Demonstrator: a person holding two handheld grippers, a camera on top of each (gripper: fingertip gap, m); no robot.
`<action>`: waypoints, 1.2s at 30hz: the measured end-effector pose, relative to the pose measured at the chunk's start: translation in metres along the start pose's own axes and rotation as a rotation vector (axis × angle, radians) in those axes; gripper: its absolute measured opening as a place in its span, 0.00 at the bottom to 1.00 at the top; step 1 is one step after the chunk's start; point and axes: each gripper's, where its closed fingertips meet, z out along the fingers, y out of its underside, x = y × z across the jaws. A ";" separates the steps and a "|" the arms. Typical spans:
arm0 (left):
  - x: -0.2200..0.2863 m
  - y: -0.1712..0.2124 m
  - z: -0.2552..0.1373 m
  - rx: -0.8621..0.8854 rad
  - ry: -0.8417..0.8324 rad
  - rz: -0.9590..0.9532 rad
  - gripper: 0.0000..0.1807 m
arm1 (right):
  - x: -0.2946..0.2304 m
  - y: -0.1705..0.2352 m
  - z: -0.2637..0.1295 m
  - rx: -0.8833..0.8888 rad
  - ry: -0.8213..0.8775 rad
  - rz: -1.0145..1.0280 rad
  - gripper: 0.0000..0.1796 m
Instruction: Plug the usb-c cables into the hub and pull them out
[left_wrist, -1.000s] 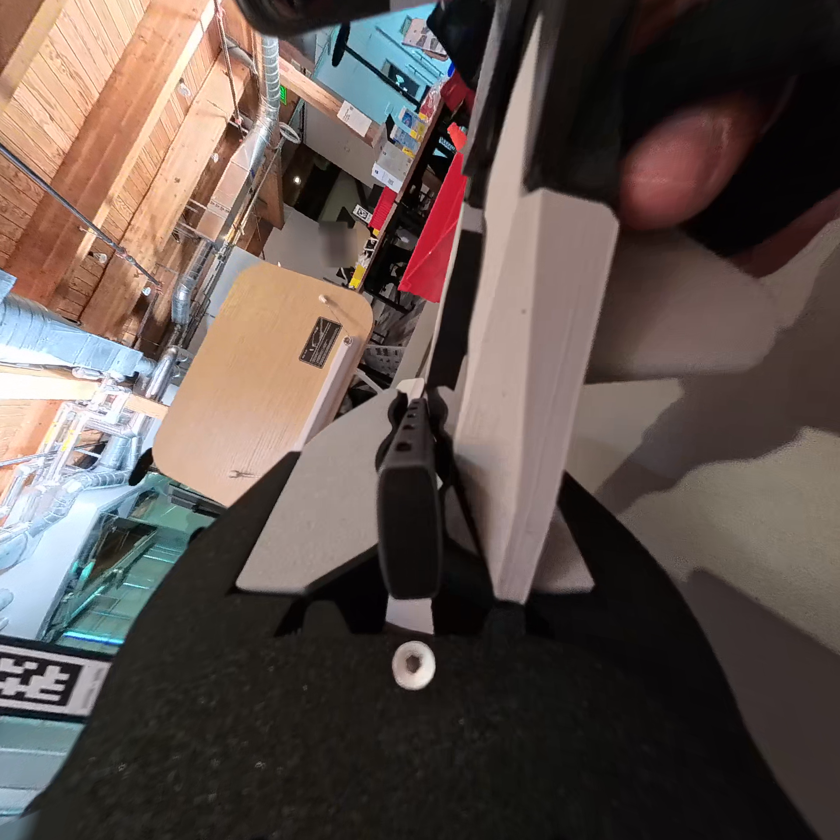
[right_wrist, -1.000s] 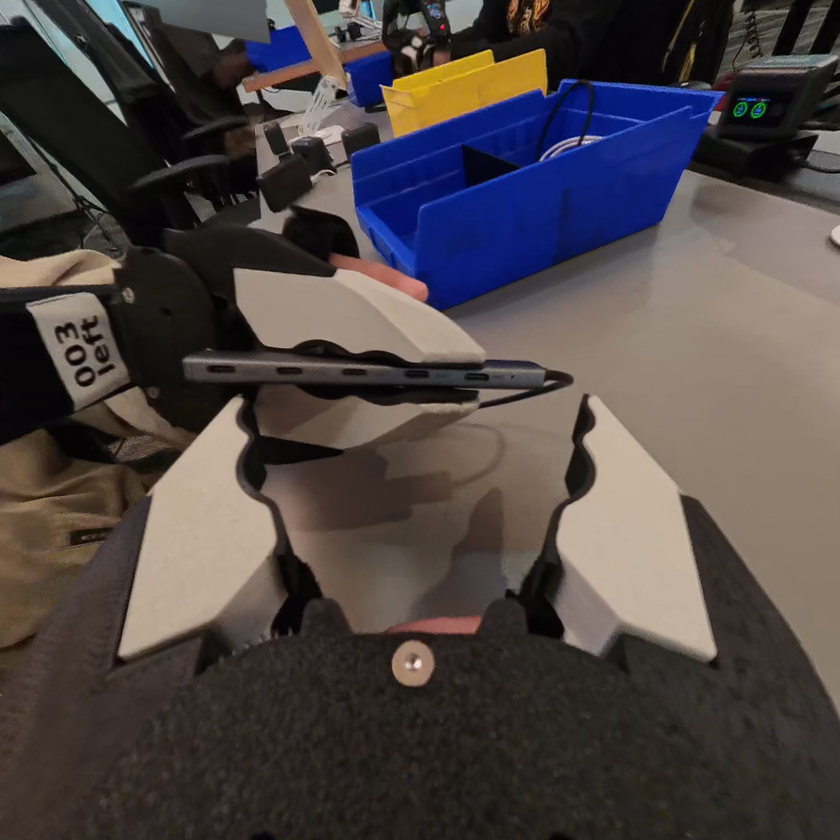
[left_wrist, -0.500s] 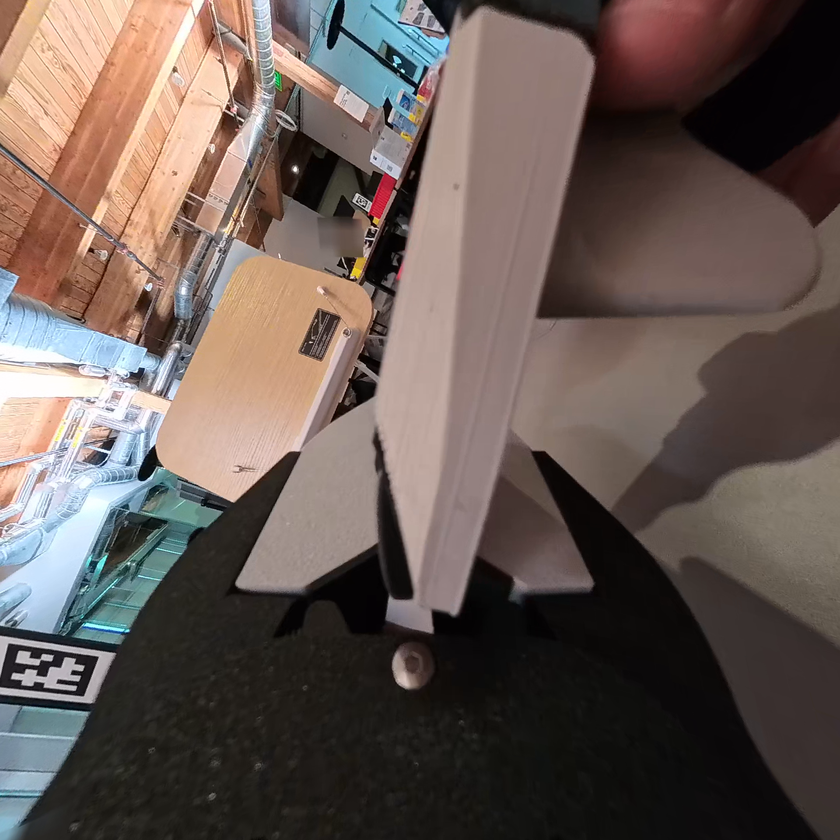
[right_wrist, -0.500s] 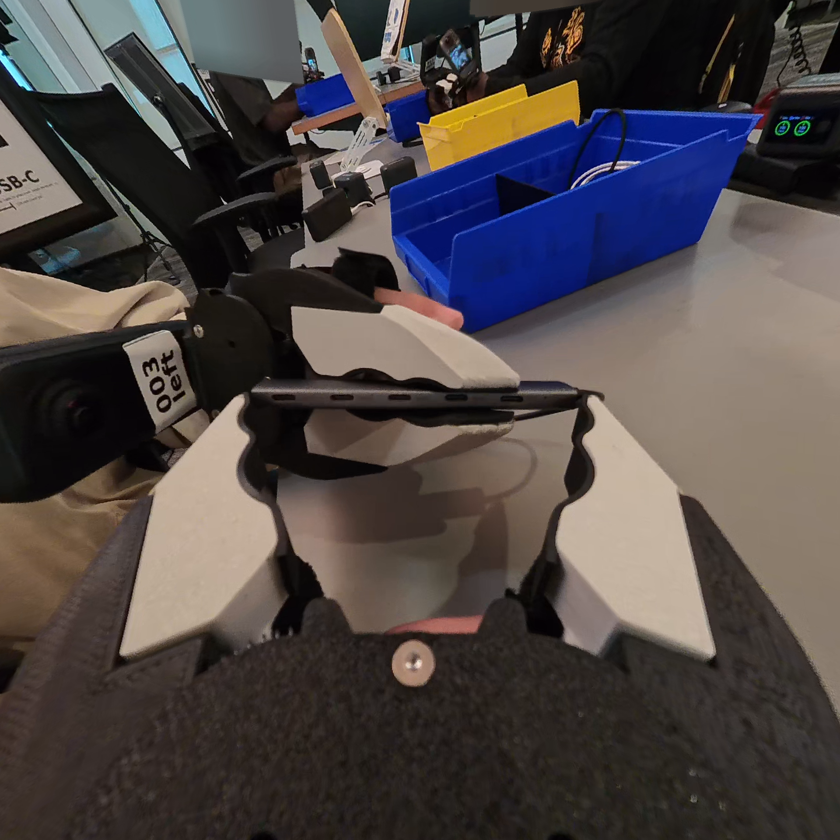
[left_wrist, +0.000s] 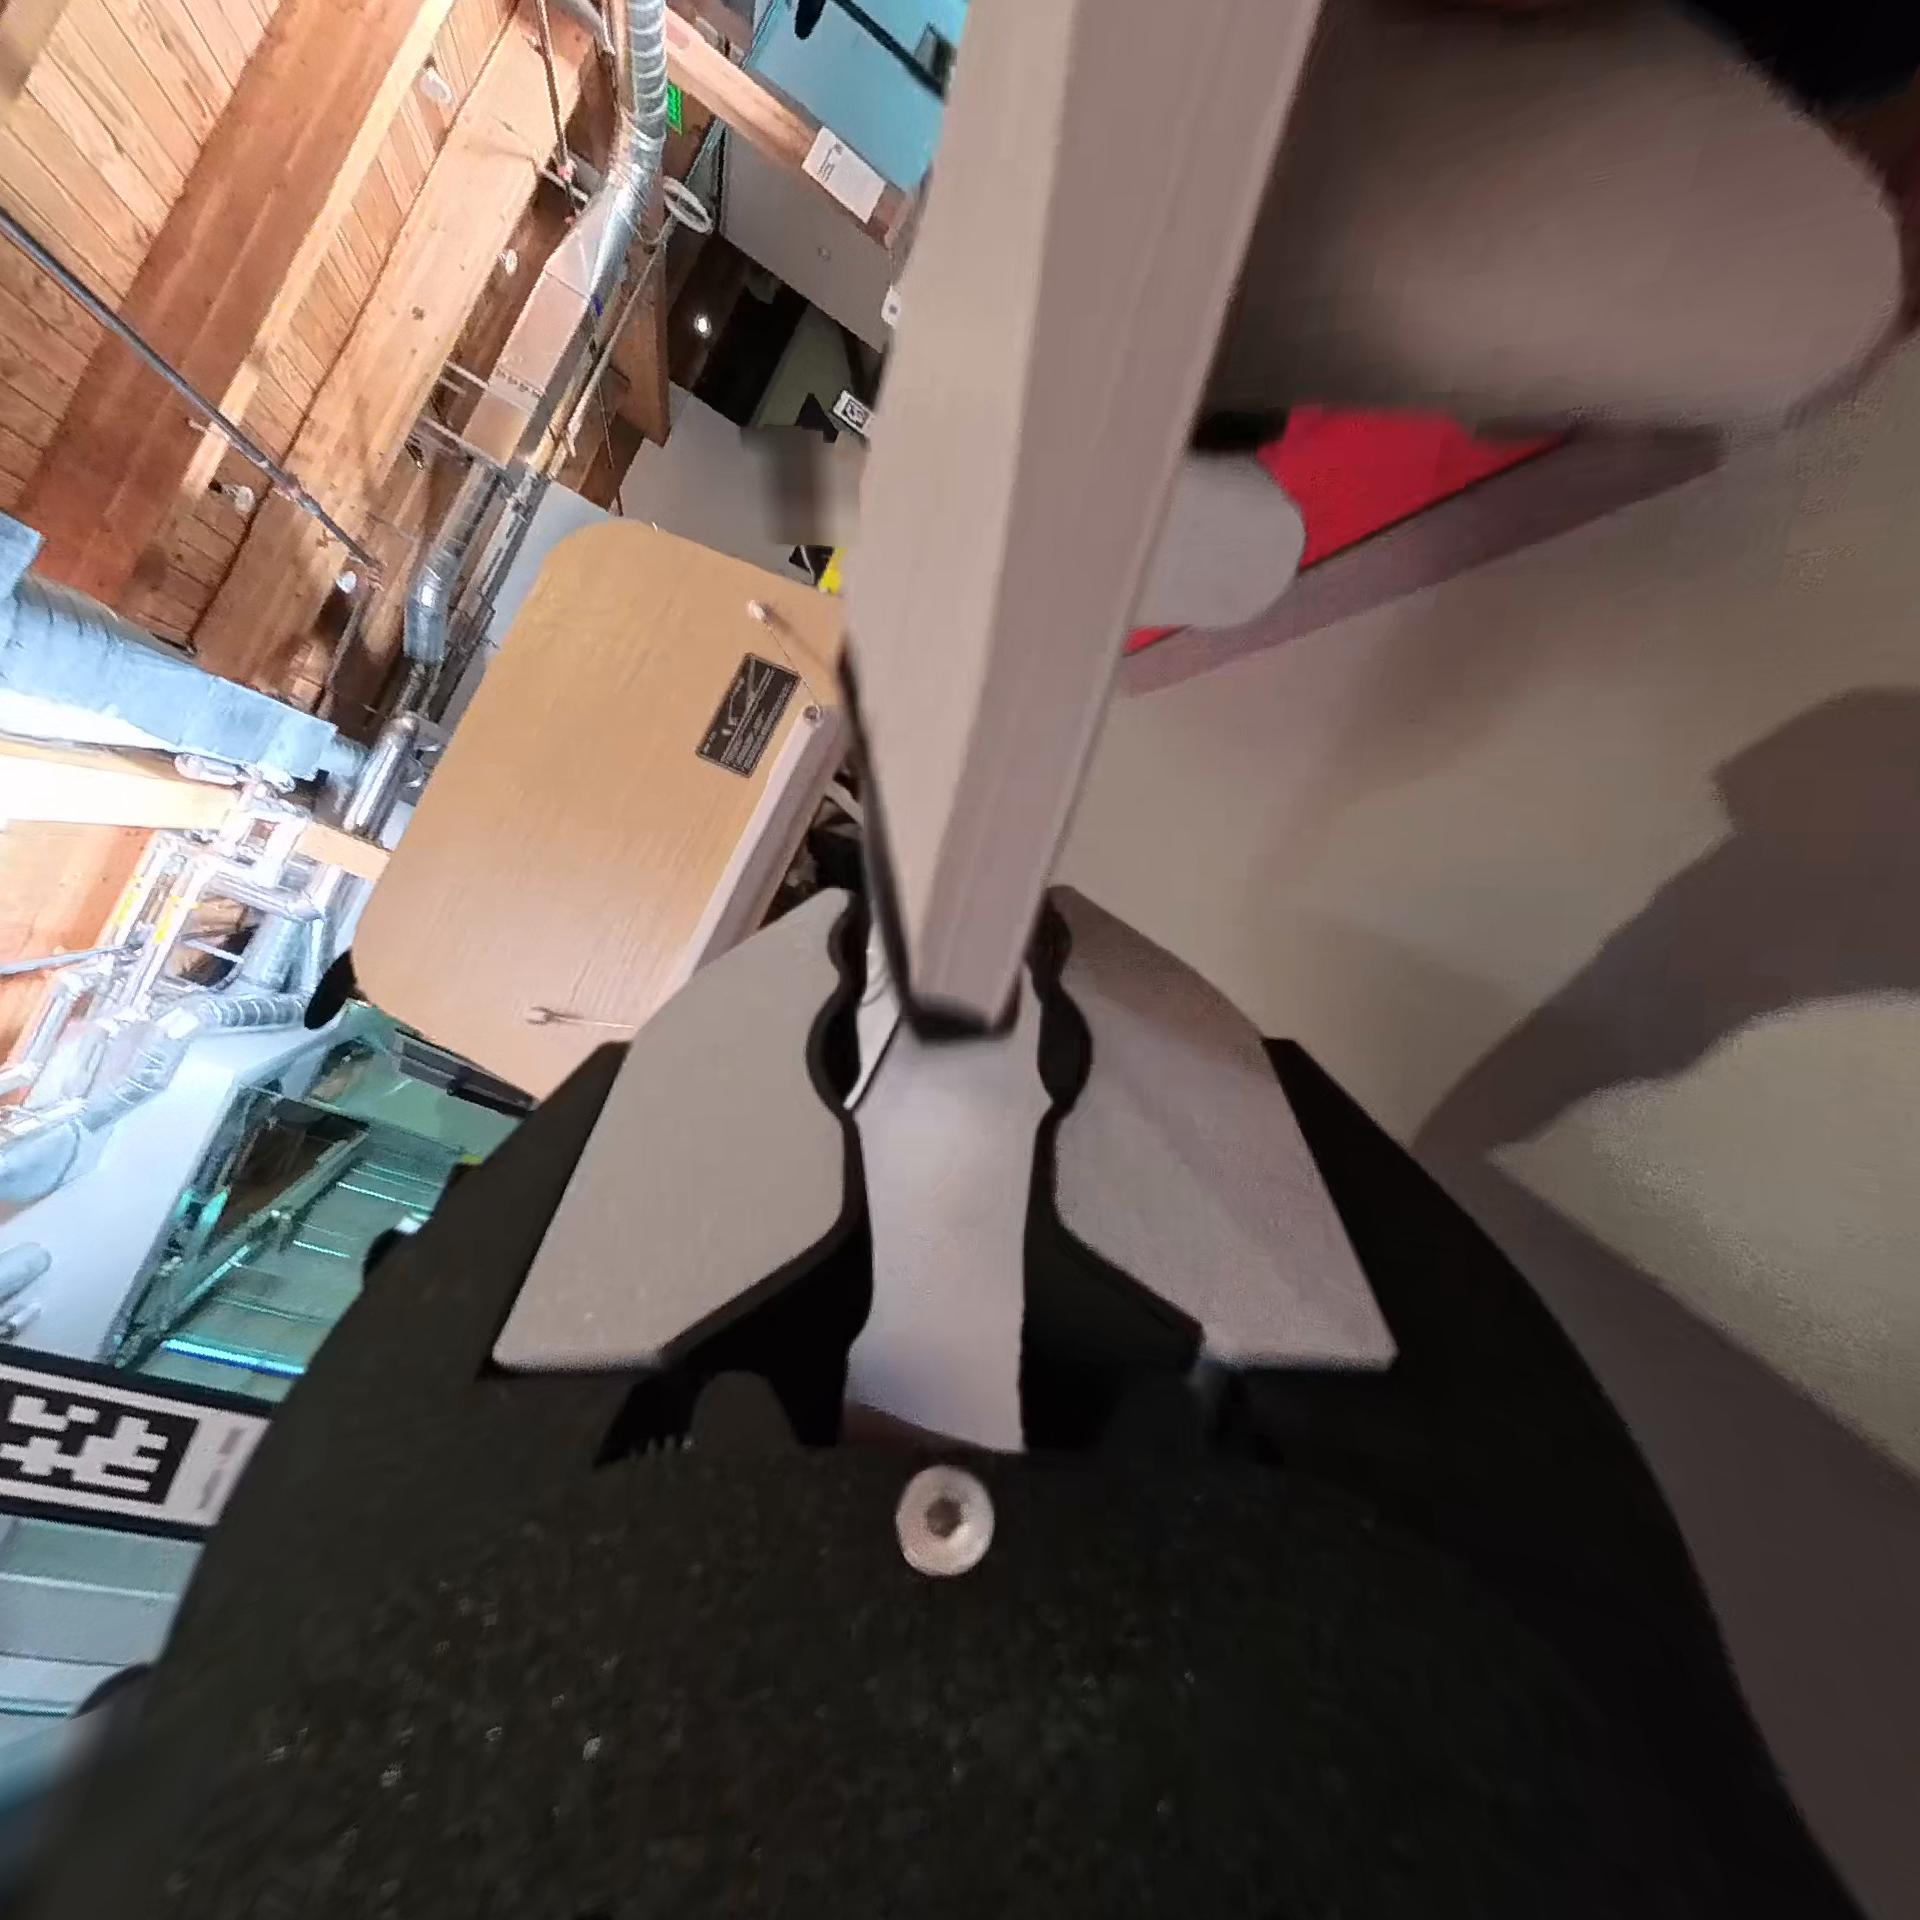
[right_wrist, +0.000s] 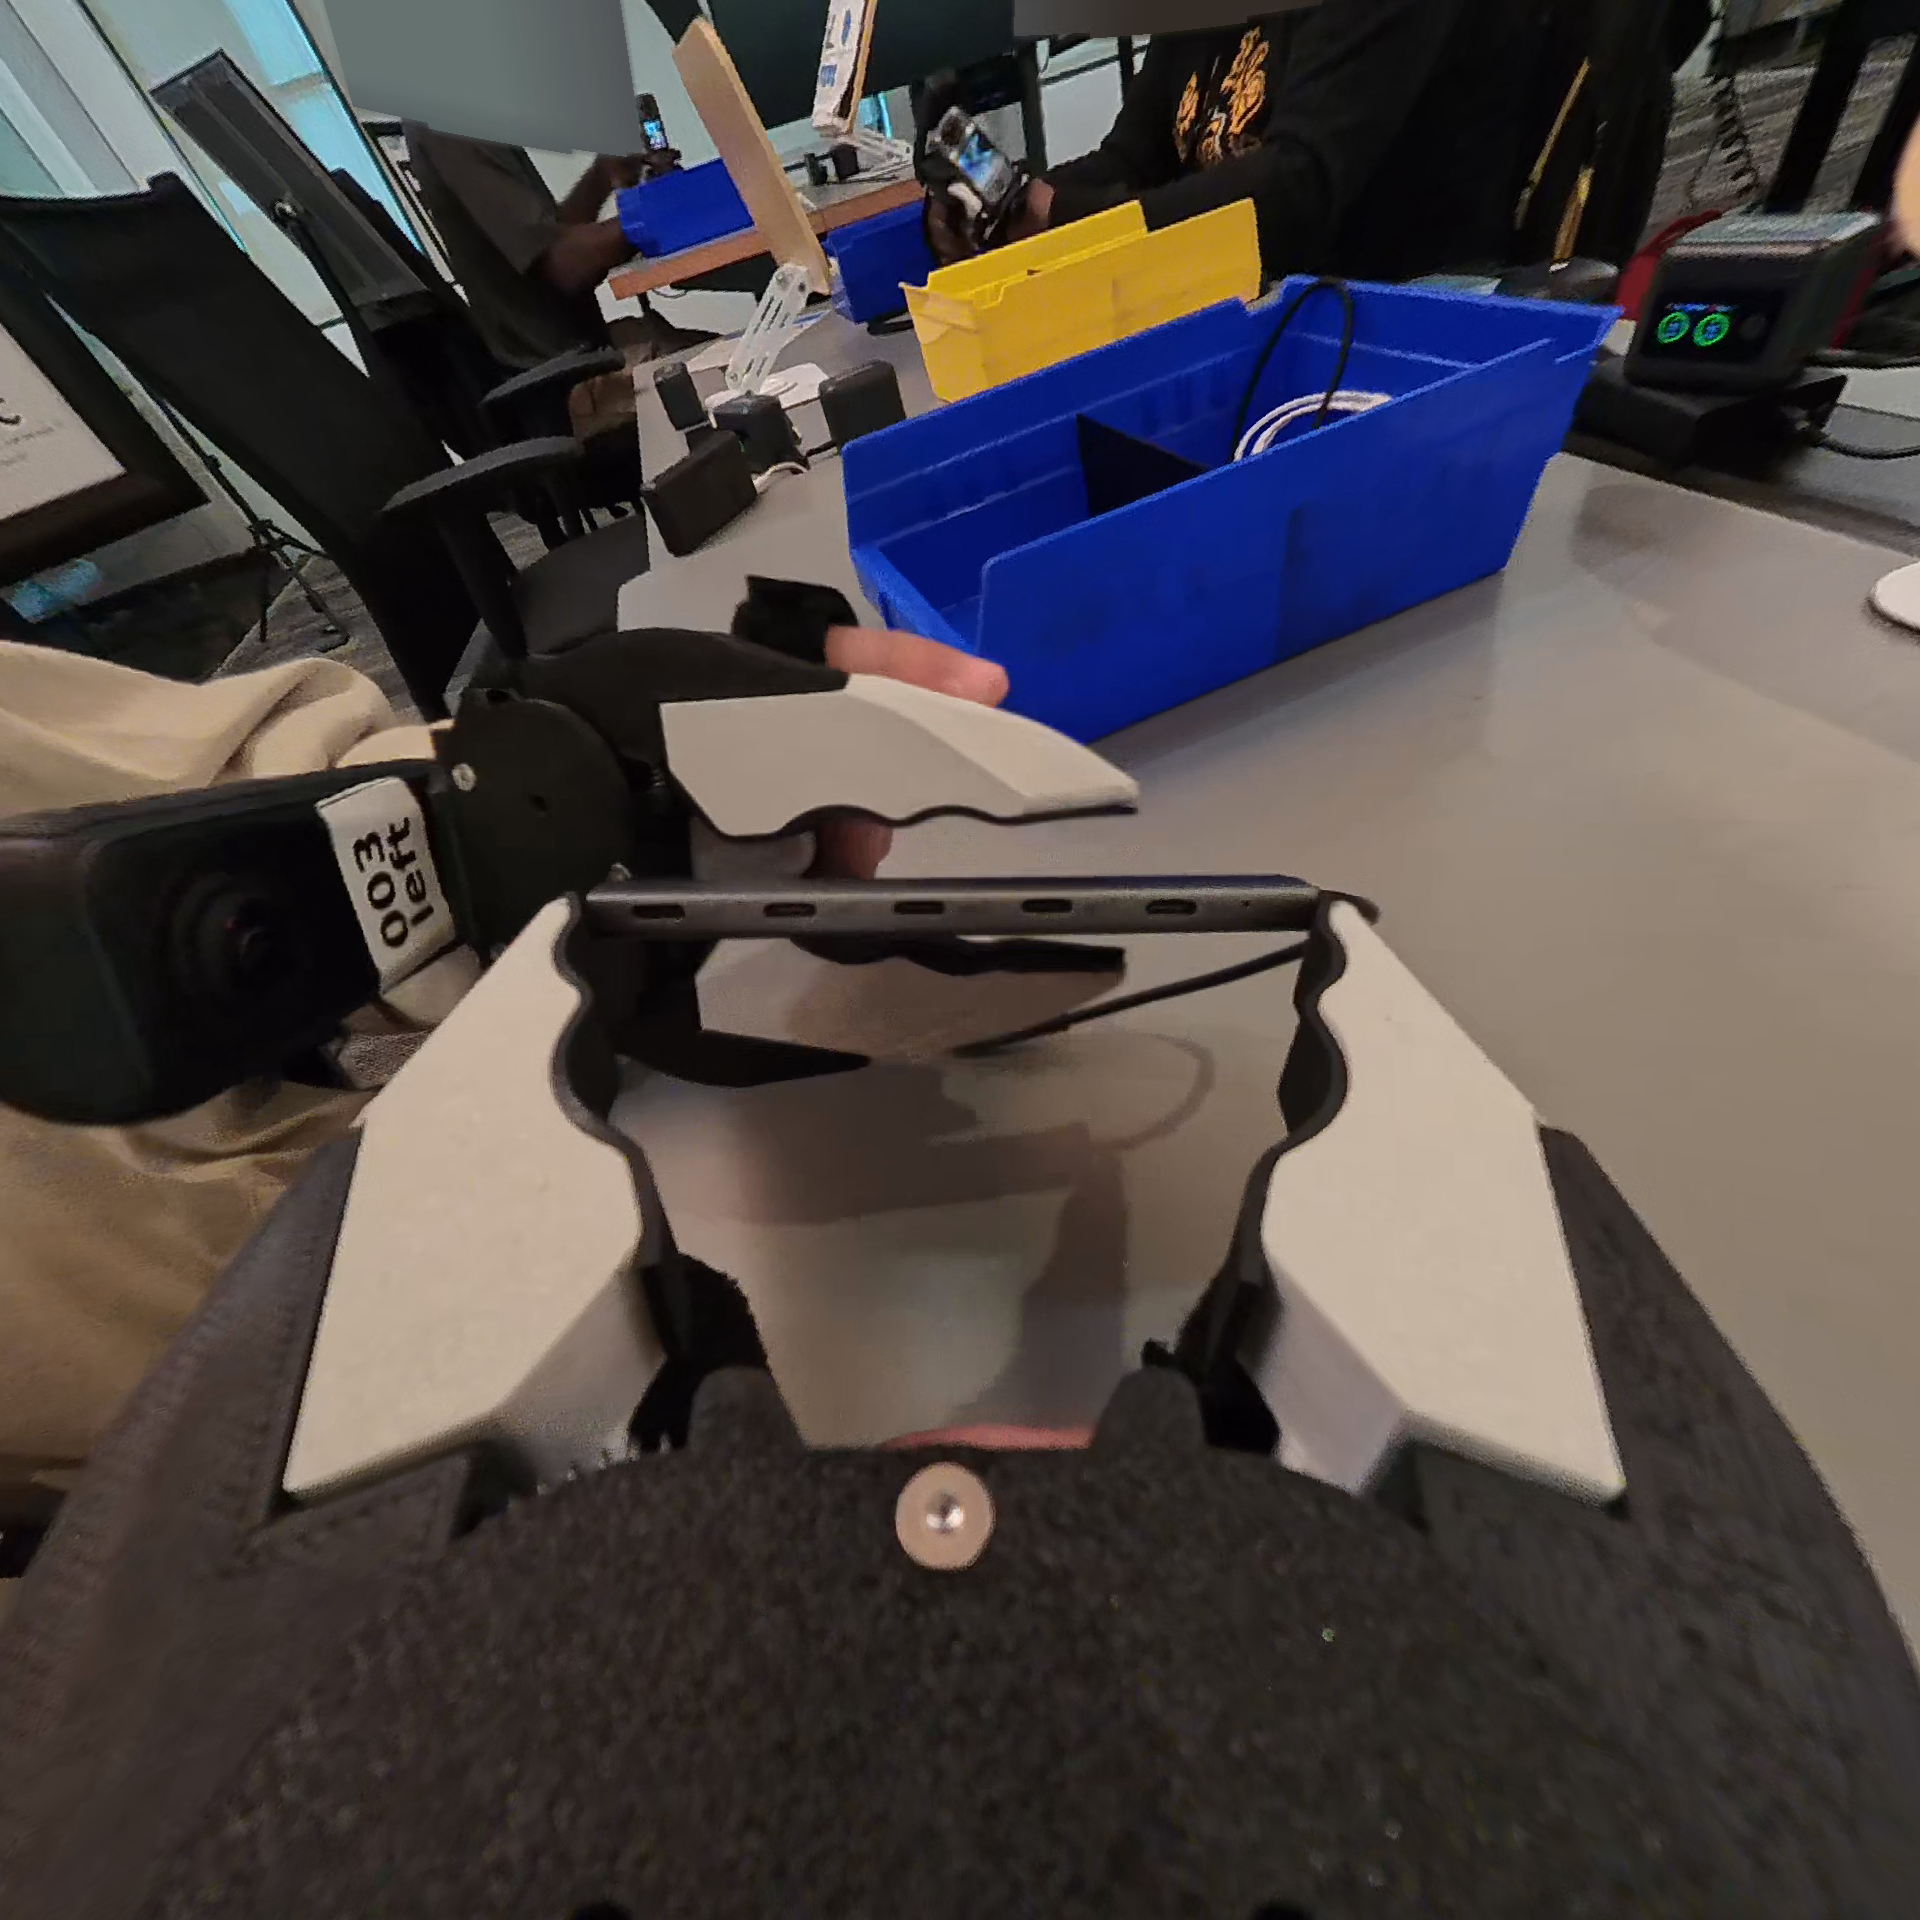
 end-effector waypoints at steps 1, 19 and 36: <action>-0.001 0.003 0.000 -0.008 0.006 -0.014 0.17 | 0.004 -0.003 -0.004 -0.001 0.014 -0.006 0.72; -0.004 0.022 0.001 -0.075 0.019 -0.078 0.15 | 0.137 -0.168 -0.158 -0.212 0.636 -0.500 0.72; -0.011 0.016 -0.004 -0.056 -0.015 -0.085 0.09 | 0.355 -0.002 -0.173 -0.553 0.874 0.545 0.73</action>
